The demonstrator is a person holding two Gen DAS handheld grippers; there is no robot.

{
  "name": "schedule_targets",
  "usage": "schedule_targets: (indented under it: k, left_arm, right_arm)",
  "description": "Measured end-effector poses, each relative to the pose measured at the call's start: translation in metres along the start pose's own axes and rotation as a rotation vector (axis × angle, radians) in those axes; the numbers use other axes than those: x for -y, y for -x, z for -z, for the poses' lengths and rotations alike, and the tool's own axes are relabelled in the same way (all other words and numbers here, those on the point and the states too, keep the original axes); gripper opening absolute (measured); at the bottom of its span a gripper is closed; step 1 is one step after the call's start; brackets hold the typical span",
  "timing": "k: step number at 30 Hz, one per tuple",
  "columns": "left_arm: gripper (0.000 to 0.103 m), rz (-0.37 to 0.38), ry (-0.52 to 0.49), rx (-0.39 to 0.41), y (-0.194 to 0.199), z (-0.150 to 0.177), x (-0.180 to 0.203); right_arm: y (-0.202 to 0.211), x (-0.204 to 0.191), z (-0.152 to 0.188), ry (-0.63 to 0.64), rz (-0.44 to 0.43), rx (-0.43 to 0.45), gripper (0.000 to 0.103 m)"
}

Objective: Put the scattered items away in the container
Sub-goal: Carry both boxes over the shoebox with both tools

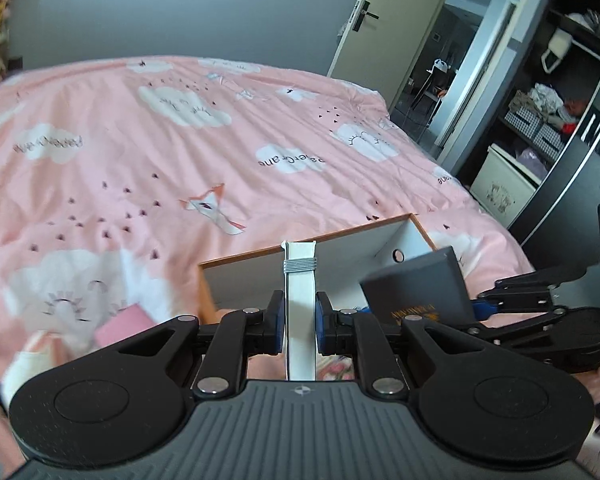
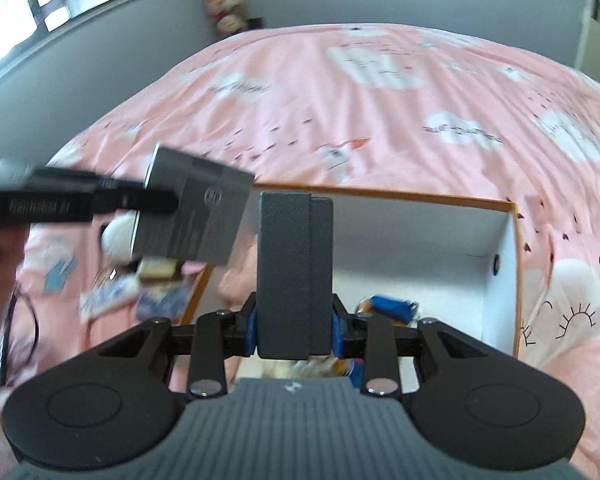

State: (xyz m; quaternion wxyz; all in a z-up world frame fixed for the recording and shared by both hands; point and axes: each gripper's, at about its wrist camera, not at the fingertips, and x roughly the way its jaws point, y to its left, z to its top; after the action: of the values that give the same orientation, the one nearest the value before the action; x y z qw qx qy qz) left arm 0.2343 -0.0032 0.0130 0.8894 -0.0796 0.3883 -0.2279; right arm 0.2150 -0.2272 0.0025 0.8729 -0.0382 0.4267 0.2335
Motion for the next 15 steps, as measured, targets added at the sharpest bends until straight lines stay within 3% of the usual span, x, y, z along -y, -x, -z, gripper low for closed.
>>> schedule_targets:
  k: [6,11,15]
  left_arm:
    - [0.017,-0.007,-0.048,-0.058,-0.053,-0.003,0.008]
    - [0.017,0.036,0.035,-0.084,-0.083,-0.007,0.003]
    - [0.017,0.109,0.104,-0.080,-0.095,-0.007,0.006]
  right_arm:
    - [-0.037,0.028,-0.027,0.075,0.076,-0.029,0.036]
    - [-0.063,0.057,-0.039,-0.020,0.086,-0.077,0.036]
    - [-0.062,0.069,-0.035,-0.042,0.168,-0.104,0.036]
